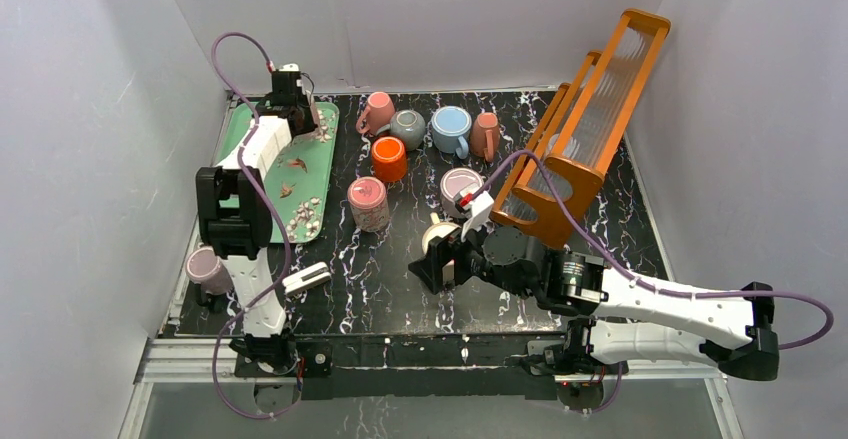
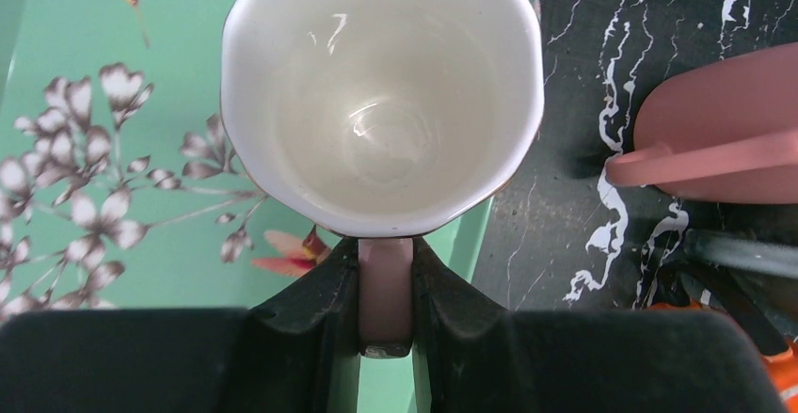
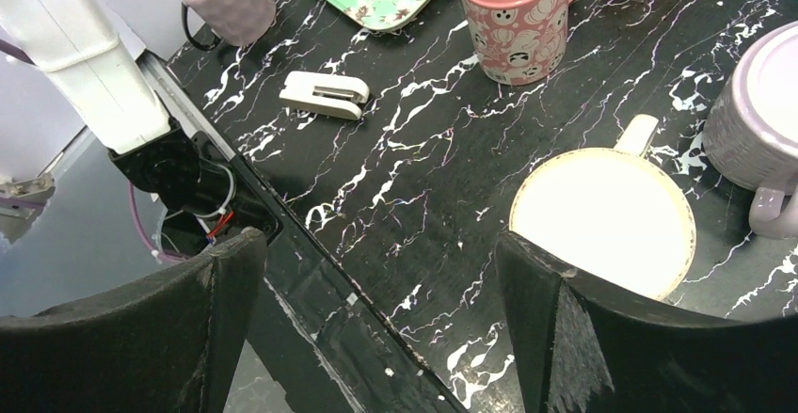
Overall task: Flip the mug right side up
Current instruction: Place the cup on the tray.
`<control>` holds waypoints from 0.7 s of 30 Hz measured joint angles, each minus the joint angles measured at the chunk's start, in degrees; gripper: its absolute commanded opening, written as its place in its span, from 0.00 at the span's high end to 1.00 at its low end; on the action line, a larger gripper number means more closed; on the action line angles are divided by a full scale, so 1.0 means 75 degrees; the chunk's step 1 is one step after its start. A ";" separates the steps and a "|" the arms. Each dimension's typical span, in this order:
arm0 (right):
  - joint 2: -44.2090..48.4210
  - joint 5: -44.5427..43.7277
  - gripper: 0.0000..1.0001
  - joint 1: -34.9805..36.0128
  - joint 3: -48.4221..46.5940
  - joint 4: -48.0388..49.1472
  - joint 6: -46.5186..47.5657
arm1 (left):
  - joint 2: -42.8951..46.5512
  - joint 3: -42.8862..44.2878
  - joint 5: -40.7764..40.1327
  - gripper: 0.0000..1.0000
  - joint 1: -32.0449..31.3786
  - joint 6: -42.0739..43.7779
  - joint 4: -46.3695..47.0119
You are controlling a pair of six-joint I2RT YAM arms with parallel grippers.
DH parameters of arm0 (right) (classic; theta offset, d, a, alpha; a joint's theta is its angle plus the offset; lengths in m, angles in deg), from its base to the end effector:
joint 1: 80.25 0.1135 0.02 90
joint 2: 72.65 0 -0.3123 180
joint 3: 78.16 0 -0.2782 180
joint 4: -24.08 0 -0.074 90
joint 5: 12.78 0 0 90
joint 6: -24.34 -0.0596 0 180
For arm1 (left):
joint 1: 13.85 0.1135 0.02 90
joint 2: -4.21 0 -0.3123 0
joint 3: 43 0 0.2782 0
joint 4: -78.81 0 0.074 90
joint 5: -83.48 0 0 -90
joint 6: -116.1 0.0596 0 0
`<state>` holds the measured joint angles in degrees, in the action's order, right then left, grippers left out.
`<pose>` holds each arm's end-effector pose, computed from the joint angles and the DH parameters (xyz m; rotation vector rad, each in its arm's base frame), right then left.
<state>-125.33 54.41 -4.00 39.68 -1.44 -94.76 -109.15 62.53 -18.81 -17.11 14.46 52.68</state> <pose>0.0769 0.2169 0.3721 -0.4974 1.8645 0.9090 0.5290 -0.0174 0.2884 -0.2794 2.1310 0.0810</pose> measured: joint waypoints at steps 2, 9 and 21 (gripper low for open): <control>-0.0052 -0.0003 0.01 0.0000 0.0000 0.0035 0.0064 | -0.0233 0.0166 0.0099 1.00 0.0000 0.0064 0.0076; -0.0181 -0.0201 0.01 0.0000 0.0000 0.0119 0.0268 | -0.0720 0.0216 0.0361 1.00 0.0000 0.0224 0.0562; -0.0291 -0.0536 0.01 0.0000 -0.0041 0.0125 0.0373 | -0.1836 0.1276 0.0644 0.78 0.0000 0.0405 0.1037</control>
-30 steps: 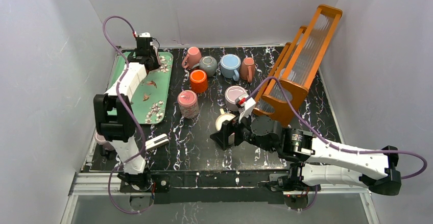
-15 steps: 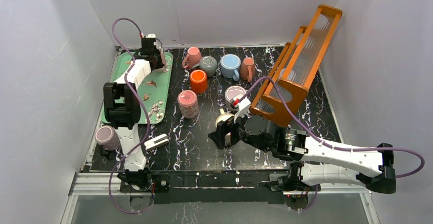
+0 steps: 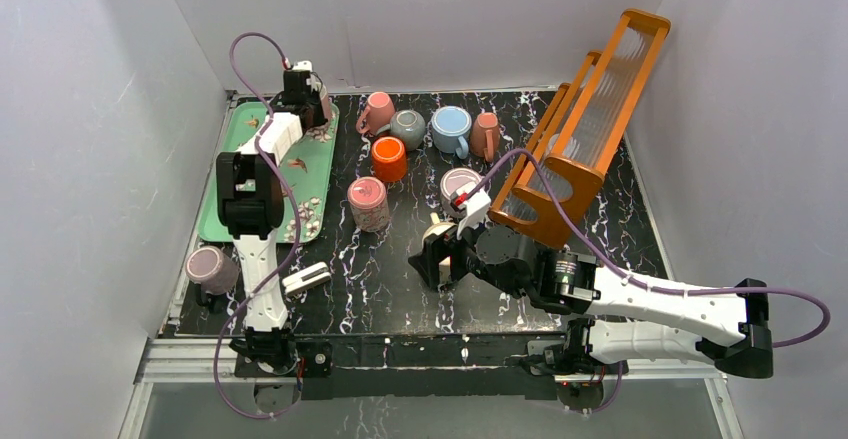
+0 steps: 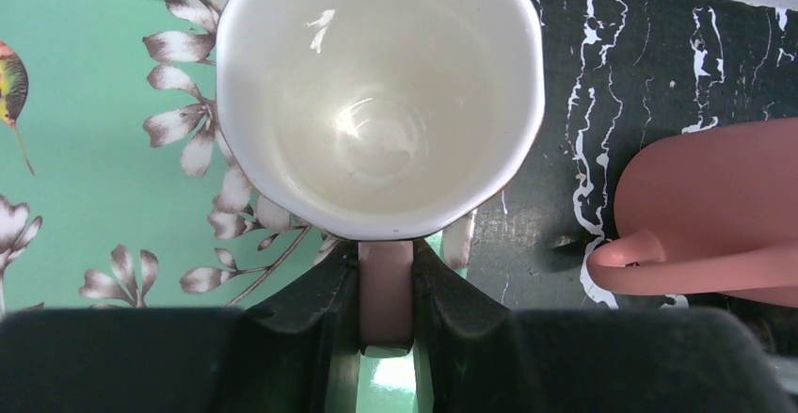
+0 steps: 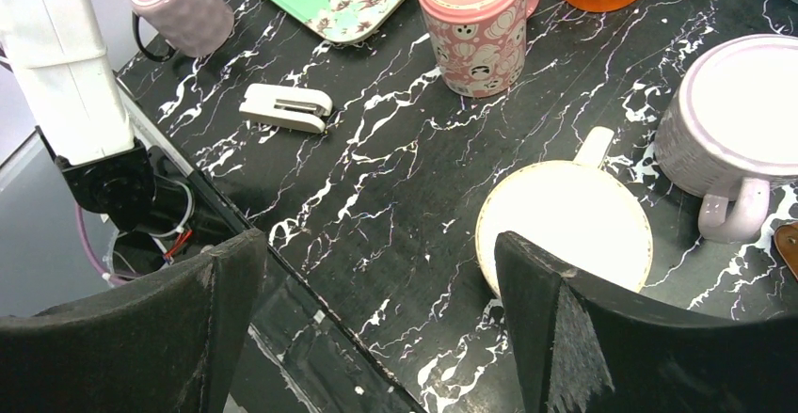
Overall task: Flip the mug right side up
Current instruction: Place the cup on the tray.
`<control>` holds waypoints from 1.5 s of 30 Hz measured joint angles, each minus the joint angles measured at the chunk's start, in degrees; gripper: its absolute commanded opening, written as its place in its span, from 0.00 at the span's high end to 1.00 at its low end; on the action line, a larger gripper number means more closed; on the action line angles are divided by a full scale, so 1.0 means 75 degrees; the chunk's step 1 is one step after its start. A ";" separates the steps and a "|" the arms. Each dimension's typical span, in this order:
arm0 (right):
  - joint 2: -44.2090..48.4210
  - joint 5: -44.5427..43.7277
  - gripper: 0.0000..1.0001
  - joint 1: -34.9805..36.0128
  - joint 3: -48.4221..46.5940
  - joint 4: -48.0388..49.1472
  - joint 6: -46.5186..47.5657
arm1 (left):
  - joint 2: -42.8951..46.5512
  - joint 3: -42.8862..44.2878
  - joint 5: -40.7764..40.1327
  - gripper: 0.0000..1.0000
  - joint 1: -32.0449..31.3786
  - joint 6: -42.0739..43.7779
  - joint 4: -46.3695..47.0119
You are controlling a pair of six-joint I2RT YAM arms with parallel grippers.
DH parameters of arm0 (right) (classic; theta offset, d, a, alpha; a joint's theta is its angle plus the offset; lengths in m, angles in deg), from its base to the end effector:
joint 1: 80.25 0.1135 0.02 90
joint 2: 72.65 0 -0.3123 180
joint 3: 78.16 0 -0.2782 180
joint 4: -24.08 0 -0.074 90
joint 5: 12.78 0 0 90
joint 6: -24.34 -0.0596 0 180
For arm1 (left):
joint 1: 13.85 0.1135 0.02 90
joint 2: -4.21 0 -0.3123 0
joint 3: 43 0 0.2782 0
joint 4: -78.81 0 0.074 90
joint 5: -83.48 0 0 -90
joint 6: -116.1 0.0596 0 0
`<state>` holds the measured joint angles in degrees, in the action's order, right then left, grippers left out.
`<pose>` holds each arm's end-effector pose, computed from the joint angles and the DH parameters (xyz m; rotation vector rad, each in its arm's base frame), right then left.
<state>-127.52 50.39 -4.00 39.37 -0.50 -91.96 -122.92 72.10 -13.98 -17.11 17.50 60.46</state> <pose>0.0826 0.2245 0.3686 -0.4941 1.8488 0.8071 0.5949 -0.0261 0.2372 -0.1757 2.0887 0.0118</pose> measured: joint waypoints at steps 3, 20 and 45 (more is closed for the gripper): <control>-0.0006 -0.0041 0.01 0.0000 -0.0003 0.0000 -0.0003 | -0.0076 0.0067 0.0003 0.70 0.0000 -0.0023 0.0012; 0.0052 -0.0431 0.01 0.0000 -0.0073 -0.0635 -0.0688 | 0.0347 0.0318 0.0358 0.20 0.0000 -0.0848 -0.1055; -0.0965 -0.1408 0.01 -0.0009 -0.0769 -0.2483 -0.1256 | 0.7662 -0.5619 0.3660 0.02 -0.0009 -0.1979 -0.1530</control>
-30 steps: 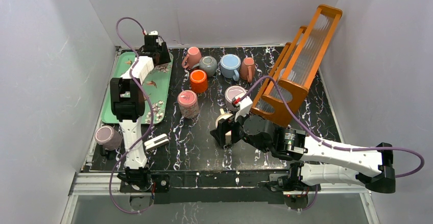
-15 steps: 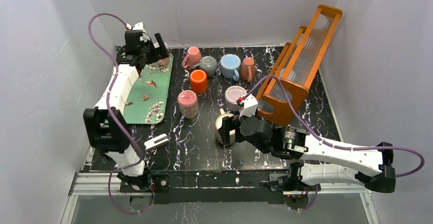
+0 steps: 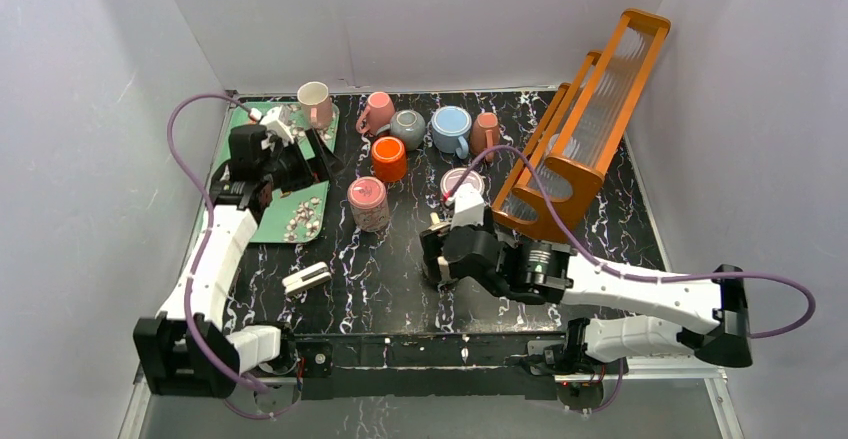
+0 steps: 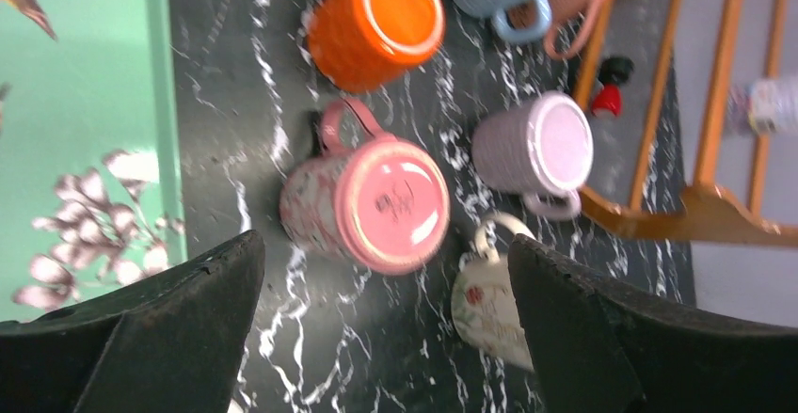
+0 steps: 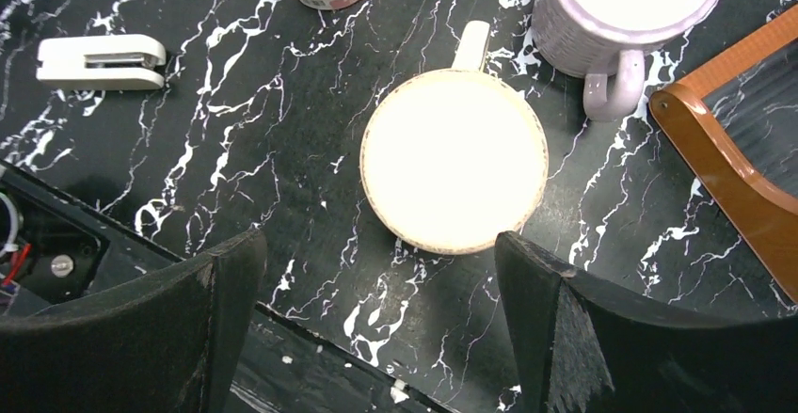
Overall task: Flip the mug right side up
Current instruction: Place the cup on the tray, then turn over the cup at the center of the board.
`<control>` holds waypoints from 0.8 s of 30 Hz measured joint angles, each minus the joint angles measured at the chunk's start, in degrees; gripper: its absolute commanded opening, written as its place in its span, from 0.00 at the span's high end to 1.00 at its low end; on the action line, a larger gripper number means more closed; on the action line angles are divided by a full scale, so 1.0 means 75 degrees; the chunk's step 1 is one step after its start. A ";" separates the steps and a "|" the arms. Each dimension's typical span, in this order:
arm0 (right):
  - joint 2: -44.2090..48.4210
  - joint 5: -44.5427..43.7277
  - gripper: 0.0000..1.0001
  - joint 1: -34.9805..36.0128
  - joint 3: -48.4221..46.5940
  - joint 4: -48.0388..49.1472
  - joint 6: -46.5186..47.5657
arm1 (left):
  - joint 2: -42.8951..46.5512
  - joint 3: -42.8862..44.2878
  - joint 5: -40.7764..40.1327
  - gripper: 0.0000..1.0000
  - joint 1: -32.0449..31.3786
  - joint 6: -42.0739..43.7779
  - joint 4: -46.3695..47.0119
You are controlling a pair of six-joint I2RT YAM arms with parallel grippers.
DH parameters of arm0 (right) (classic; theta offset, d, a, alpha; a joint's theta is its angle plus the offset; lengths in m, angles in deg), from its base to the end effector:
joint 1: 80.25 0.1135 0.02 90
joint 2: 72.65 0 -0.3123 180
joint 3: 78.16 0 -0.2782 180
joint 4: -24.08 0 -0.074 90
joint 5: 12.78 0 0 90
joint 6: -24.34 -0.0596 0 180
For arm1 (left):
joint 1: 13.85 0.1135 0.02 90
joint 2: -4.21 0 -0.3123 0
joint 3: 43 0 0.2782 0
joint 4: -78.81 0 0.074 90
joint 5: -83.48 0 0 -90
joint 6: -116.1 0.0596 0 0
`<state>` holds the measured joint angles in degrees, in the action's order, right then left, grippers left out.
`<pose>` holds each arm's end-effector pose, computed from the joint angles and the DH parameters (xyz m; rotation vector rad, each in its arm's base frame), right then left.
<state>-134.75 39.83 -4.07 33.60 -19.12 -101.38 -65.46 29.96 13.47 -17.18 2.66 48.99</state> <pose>0.0942 0.2315 0.3461 -0.3893 2.0670 0.4627 0.3039 -0.0381 0.3642 -0.1381 2.0603 -0.6458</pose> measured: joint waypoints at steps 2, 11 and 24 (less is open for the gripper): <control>-0.0358 0.0041 0.01 -0.0070 -0.0233 -0.0093 0.0082 | 0.0530 -0.0414 0.0408 0.02 -0.0015 0.0003 0.0003; -0.1343 0.1276 0.15 -0.2031 -0.0997 -0.0280 0.0688 | 0.2815 -0.1970 0.1582 0.02 -0.0303 -0.0055 0.0038; -0.2165 0.1743 0.47 -0.3774 -0.1731 -0.0399 0.1818 | 0.3701 -0.3115 0.1970 0.02 -0.0641 -0.0114 0.0458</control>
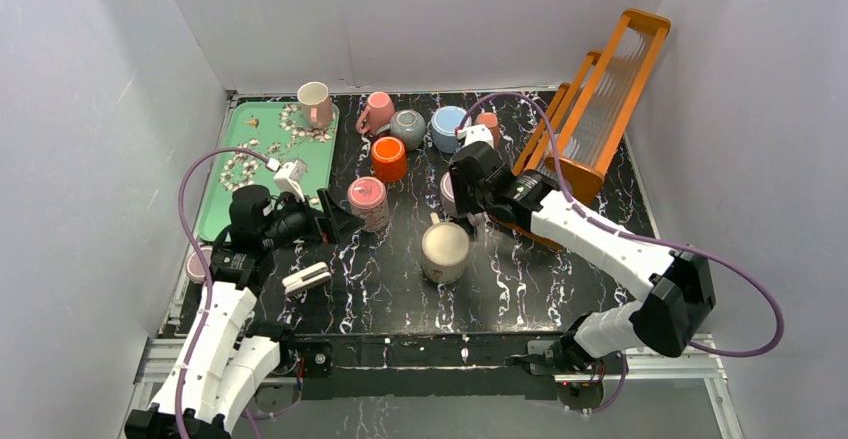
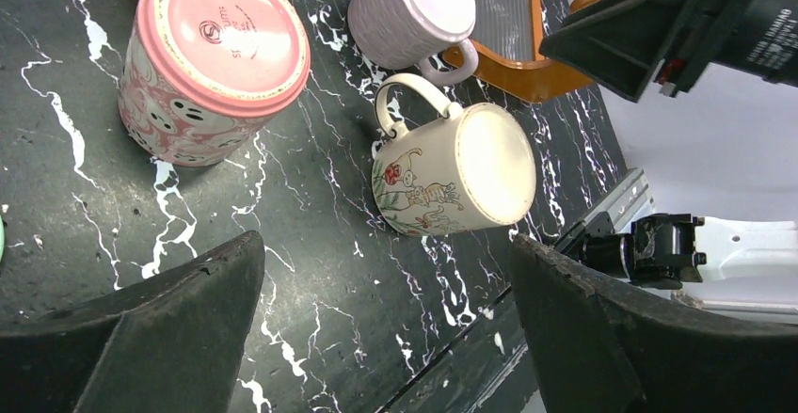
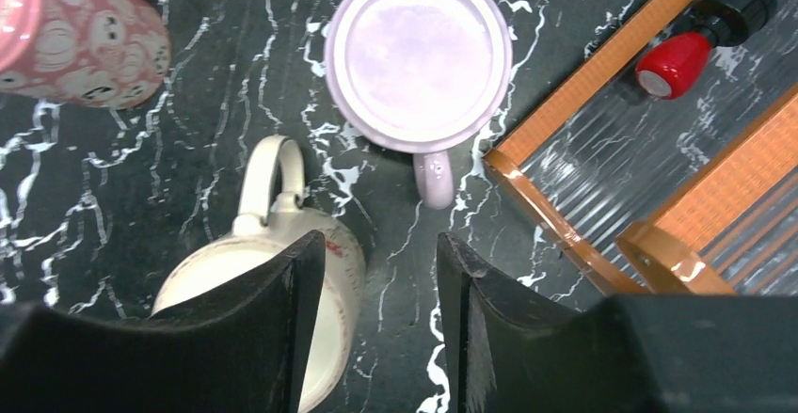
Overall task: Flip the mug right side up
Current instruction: Turn over the cup at the center of the board.
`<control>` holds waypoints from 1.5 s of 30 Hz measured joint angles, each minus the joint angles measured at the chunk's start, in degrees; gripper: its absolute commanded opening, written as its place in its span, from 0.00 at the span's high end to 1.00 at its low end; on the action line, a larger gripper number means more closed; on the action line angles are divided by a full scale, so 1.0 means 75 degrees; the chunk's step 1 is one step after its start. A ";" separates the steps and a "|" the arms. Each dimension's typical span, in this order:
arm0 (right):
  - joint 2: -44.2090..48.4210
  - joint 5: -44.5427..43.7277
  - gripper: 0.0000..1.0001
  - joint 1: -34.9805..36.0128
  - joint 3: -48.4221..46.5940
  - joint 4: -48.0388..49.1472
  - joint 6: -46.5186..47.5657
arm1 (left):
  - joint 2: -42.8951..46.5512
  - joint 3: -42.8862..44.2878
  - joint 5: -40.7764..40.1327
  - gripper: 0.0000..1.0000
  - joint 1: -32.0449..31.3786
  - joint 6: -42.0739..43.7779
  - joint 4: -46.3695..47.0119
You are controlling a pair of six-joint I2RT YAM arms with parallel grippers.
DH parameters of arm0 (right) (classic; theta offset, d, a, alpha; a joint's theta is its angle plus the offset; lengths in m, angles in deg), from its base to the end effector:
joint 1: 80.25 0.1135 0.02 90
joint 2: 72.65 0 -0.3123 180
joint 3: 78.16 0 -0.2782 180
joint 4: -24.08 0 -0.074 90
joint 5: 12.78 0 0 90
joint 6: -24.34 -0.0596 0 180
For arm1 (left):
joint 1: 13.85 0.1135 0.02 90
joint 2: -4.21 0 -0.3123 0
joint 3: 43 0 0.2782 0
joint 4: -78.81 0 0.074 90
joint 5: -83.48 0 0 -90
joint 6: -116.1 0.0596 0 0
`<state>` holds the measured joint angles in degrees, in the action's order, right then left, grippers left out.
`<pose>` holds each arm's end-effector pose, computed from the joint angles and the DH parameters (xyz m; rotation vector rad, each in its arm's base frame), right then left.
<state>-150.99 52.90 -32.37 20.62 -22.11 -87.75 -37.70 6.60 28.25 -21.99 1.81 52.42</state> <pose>0.2383 0.2269 0.3453 -0.2970 2.2312 0.1589 0.1731 -0.0591 0.3199 0.1558 1.9446 -0.9535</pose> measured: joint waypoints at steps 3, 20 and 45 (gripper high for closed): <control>-0.0315 -0.0017 0.48 -0.0195 -0.0061 -0.0012 0.0230 | -0.0006 -0.0085 0.0038 0.02 -0.0032 -0.0052 0.0154; -0.1722 0.0239 0.44 -0.0801 -0.0102 0.0067 0.1040 | 0.0245 -0.0210 0.0047 0.02 -0.0154 -0.0117 0.0434; -0.2961 0.0880 0.56 -0.0839 -0.0370 0.0382 0.1376 | 0.0425 -0.0248 0.0050 0.02 -0.0198 -0.0117 0.0437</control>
<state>-173.20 59.51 -38.67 17.84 -19.25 -77.43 -34.51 4.74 28.62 -23.48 0.93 55.70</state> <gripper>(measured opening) 0.455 0.983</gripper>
